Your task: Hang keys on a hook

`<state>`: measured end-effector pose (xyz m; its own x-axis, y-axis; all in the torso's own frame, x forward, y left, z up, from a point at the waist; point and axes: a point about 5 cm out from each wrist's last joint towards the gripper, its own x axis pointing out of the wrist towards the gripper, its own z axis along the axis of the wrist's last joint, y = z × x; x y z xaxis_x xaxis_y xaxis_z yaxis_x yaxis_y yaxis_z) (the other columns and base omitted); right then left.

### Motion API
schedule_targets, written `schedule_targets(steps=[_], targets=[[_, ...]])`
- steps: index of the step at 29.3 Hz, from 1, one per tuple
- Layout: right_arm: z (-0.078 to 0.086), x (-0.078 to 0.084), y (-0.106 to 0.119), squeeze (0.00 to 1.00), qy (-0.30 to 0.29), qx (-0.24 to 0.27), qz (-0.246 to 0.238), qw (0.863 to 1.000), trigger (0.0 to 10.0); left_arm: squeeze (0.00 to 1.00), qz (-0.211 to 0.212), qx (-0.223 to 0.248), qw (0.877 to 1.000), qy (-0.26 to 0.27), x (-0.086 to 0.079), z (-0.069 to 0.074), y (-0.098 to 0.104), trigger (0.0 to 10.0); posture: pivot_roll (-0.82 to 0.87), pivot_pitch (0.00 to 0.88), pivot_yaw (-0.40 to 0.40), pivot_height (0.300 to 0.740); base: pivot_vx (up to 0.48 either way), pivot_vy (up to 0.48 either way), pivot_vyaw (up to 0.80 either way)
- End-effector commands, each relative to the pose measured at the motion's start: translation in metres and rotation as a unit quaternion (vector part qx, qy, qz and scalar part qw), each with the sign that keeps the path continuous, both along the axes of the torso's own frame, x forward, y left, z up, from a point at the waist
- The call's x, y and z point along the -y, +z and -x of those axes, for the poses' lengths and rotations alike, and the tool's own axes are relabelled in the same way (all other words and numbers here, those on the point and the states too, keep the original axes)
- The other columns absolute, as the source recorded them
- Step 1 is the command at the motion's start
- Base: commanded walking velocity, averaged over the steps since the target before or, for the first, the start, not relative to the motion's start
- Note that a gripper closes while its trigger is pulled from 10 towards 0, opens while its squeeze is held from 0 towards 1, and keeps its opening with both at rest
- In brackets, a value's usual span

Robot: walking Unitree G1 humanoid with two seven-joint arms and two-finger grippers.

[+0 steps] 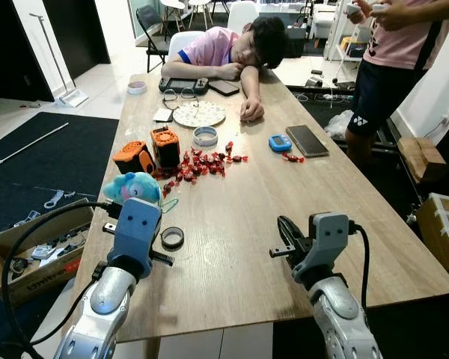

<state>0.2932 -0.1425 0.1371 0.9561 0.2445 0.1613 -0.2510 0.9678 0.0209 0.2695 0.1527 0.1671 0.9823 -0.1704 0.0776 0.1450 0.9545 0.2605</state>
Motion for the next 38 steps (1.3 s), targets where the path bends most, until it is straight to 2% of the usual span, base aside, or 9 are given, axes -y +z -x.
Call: schedule_targets(steps=[1,8,12,17,36,38], targets=[[0.0005,-0.0018,-0.005,0.0,0.003,-0.007,0.002,1.0,10.0,0.0,0.005,0.004,1.0,0.007,0.0,0.0026,-0.0006,10.0,0.16,0.094,0.032,0.74,0.0,0.0,0.0],[0.0,-0.003,-0.0056,0.0,0.008,-0.008,0.006,1.0,10.0,0.0,0.004,0.004,1.0,0.007,0.0012,0.0031,-0.0012,10.0,0.16,0.098,0.03,0.74,0.0,0.0,0.0],[0.0003,-0.0039,-0.0066,0.0,0.01,-0.01,0.007,1.0,10.0,0.0,0.004,0.003,1.0,0.007,0.0019,0.0034,-0.0019,10.0,0.16,0.1,0.029,0.74,0.0,0.0,0.8],[0.0004,-0.0035,-0.006,0.0,0.011,-0.01,-0.008,1.0,10.0,0.0,0.004,0.003,1.0,0.007,0.0024,0.0033,-0.002,10.0,0.16,0.104,0.028,0.74,0.0,0.0,0.0],[-0.0001,-0.0053,-0.0073,0.0,0.014,-0.015,-0.015,1.0,10.0,0.0,0.006,0.003,1.0,0.006,0.0025,0.0023,-0.0015,10.0,0.16,0.105,0.03,0.74,0.0,0.0,0.0],[-0.0004,-0.0044,-0.0076,0.0,0.012,-0.017,-0.018,1.0,10.0,0.0,0.005,0.003,1.0,0.006,0.0025,0.0022,-0.0016,10.0,0.16,0.104,0.031,0.74,0.0,0.0,-0.8]])
